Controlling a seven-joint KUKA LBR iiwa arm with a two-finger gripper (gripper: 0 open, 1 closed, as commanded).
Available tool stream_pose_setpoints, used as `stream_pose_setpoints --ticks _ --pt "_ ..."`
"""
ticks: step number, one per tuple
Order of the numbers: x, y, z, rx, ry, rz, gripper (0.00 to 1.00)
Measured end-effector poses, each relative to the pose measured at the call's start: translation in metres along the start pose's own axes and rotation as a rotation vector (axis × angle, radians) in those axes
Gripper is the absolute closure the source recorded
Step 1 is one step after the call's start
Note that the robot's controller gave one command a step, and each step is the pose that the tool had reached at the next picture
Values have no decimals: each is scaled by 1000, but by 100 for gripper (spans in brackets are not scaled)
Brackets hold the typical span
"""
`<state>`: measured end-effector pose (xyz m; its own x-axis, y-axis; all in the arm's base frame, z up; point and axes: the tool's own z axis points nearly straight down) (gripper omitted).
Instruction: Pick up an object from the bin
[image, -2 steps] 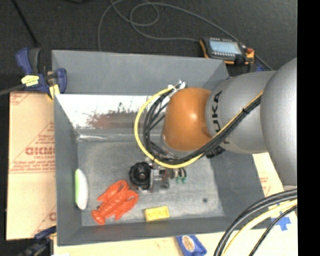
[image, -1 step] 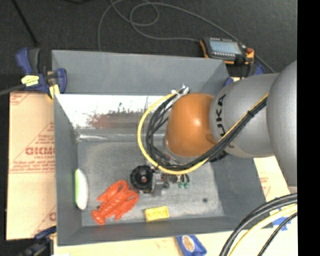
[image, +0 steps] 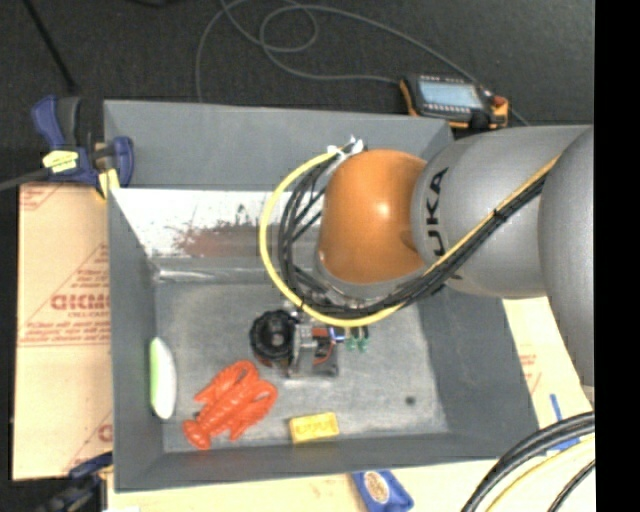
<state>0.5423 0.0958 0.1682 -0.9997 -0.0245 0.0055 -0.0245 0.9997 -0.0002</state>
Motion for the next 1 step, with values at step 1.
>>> stream_pose_setpoints --ticks 1 --pt "0 -9 -68 -1 -4 16 100"
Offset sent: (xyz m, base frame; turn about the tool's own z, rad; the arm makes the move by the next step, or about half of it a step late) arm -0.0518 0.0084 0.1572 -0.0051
